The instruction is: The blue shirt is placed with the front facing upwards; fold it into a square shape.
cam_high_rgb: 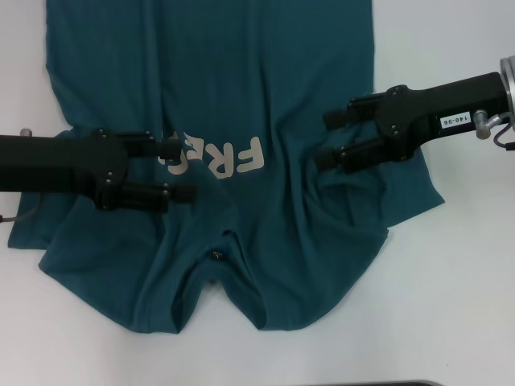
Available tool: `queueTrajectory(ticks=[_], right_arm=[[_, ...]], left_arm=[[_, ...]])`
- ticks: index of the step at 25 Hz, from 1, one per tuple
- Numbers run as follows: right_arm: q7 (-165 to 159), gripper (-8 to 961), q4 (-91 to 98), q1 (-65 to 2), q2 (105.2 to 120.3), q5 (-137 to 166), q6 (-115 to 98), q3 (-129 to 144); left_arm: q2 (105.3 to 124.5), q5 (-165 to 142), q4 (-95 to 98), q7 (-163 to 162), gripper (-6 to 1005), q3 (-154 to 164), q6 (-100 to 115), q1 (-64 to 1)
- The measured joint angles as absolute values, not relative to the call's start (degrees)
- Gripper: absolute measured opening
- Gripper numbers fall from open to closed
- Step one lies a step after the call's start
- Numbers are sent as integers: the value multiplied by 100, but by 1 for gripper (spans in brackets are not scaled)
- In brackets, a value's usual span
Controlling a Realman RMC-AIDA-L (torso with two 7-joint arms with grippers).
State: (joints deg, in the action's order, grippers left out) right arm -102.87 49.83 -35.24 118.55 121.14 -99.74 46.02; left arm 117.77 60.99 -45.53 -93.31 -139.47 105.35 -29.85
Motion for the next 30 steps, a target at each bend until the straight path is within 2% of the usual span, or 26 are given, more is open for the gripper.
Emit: queueTrajectory(ticks=[17, 30], right_arm=[[-10288, 930, 4983, -3491, 11865, 12076, -9929, 4436], [-10283, 929, 4983, -3460, 11881, 12058, -9915, 4259]], left_arm=[[11780, 6144, -4516, -9350, 876, -14654, 10202, -2884], [11497, 6069, -4547, -10626, 876, -15299, 9503, -2388]])
